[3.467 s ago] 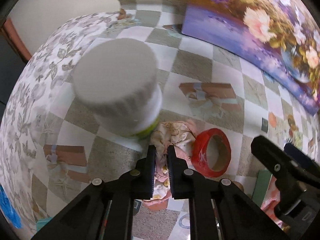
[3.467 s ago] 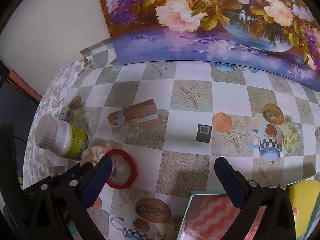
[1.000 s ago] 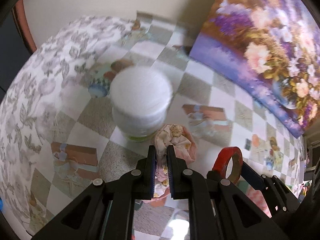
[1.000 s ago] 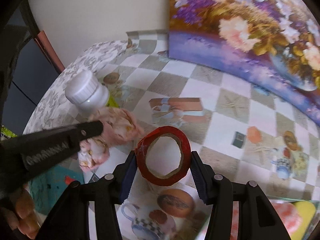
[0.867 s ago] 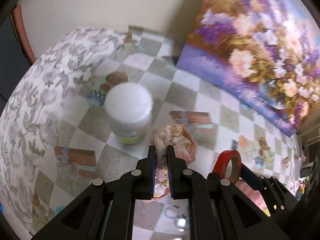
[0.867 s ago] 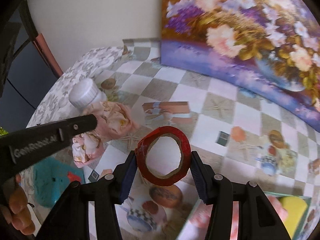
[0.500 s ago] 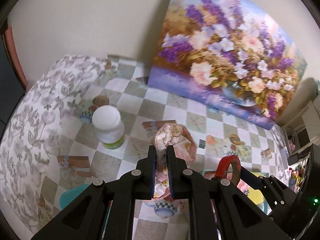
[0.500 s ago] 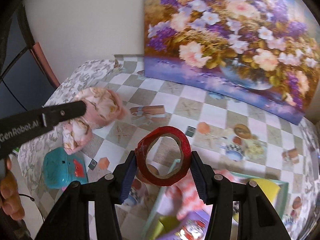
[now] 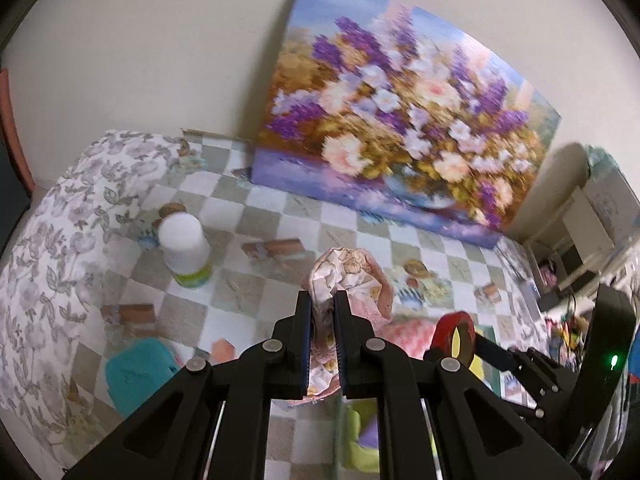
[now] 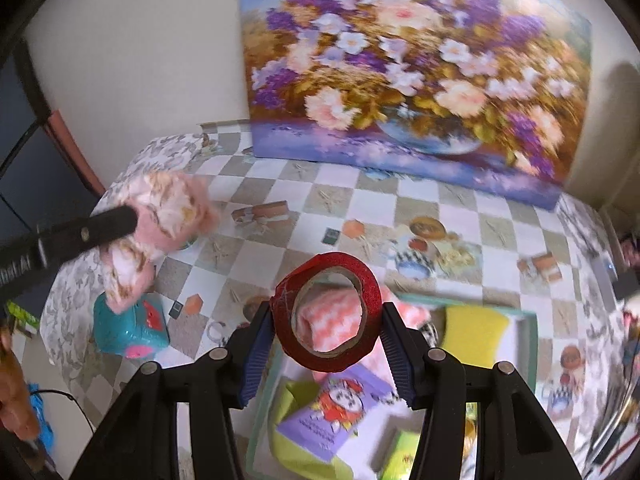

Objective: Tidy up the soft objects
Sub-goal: 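Carry the floral cloth and tape roll over the tray and open both grippers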

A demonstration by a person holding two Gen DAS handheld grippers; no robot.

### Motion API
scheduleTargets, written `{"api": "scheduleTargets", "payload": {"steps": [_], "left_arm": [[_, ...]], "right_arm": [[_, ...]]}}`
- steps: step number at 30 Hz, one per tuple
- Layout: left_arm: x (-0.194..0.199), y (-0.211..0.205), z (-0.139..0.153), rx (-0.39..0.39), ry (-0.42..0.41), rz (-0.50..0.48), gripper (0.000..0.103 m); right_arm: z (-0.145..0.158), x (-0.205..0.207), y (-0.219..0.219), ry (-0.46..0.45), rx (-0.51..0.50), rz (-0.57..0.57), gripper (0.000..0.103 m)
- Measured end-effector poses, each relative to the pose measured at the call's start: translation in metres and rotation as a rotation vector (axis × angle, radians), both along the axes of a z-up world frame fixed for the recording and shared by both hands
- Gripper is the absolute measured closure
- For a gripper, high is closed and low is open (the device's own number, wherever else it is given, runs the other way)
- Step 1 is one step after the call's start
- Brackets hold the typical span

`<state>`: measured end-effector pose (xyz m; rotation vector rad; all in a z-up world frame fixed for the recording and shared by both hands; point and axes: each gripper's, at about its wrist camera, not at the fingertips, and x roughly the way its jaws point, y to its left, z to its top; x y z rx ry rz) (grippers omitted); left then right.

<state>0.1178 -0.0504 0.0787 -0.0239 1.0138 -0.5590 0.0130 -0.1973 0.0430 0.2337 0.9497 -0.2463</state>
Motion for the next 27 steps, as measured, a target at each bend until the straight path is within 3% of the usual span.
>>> {"api": "scheduleTargets", "payload": {"steps": [8,16,22,27], "left_arm": [[-0.054,-0.043,-0.023,0.039,0.045,-0.174,0.092],[-0.108,-0.084,-0.049,0.14,0.045,-0.322,0.092],[-0.125,-0.106,-0.078,0.221,0.067,-0.376,0.092],[-0.123,-0.11,-0.101,0.271,0.11,-0.36,0.091]], "right_arm": [[-0.031,-0.048,-0.026,0.098,0.057,-0.139,0.047],[-0.057,-0.085,-0.058,0.16,0.133,-0.263,0.047],[-0.084,-0.089,-0.07,0.23,0.18,-0.298,0.047],[-0.093,-0.09,-0.075,0.26,0.178,-0.313,0.047]]}}
